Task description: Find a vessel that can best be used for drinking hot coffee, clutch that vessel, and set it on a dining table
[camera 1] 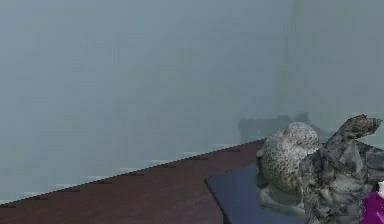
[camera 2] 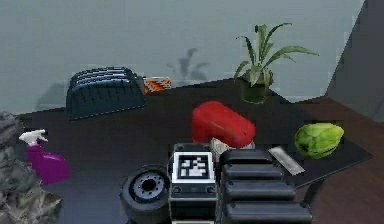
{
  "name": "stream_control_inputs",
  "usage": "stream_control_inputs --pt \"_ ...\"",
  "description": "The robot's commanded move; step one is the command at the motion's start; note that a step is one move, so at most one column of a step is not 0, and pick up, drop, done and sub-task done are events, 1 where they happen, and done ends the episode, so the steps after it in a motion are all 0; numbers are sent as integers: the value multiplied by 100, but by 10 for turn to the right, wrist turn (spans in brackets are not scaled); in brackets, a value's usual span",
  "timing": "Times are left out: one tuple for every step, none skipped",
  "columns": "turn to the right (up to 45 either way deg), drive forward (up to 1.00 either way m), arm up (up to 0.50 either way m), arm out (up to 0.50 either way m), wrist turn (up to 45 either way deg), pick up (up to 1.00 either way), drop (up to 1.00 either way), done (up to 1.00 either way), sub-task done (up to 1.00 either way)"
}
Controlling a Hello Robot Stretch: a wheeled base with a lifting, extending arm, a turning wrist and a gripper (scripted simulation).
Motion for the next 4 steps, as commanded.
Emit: stream_control_inputs --pt "90 0 0 0 0 0 0 0 0" --pt "0 0 0 48 0 0 0 0 0" --pt "0 0 0 0 450 0 0 0 0" --pt "0 0 0 0 270 0 0 0 0"
